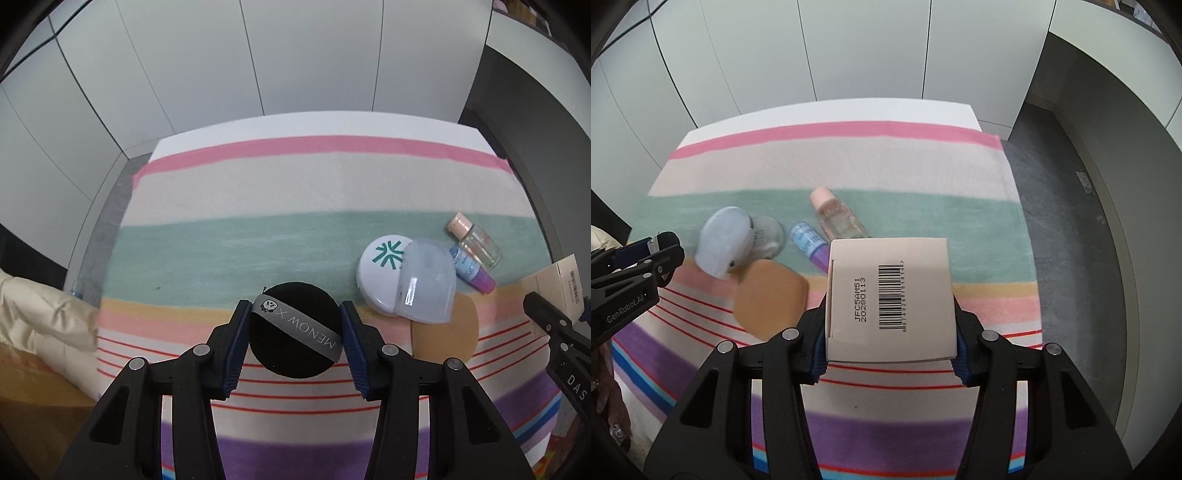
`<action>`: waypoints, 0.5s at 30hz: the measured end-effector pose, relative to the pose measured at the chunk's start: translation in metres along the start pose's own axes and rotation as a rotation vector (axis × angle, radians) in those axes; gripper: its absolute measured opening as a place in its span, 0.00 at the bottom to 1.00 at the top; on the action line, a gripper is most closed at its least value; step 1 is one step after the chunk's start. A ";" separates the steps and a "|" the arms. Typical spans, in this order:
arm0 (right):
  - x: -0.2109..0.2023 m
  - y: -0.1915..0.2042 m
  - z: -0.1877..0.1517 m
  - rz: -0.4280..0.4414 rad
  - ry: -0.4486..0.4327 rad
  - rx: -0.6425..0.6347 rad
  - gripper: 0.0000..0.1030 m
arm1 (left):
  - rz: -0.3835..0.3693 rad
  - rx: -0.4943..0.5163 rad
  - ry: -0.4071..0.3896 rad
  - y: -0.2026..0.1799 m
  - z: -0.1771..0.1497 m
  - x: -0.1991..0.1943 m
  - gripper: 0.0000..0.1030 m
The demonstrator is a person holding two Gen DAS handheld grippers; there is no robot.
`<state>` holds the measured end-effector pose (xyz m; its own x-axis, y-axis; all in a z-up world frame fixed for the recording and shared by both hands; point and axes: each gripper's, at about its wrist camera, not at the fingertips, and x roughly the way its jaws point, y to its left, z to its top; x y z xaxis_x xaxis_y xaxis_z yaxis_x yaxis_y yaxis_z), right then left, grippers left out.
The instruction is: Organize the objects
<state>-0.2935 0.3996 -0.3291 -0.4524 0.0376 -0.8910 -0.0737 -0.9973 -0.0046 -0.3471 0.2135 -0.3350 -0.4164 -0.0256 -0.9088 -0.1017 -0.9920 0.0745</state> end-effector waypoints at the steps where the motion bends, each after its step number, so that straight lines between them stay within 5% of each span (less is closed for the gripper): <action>1: -0.005 0.001 0.001 -0.002 -0.002 -0.002 0.52 | -0.005 -0.006 0.003 0.002 0.001 -0.005 0.47; 15: -0.119 0.006 0.038 -0.031 -0.112 -0.026 0.52 | -0.021 -0.070 -0.086 0.028 0.026 -0.126 0.47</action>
<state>-0.2743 0.3920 -0.2058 -0.5471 0.0740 -0.8338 -0.0667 -0.9968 -0.0447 -0.3212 0.1926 -0.2081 -0.4915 0.0030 -0.8709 -0.0493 -0.9985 0.0244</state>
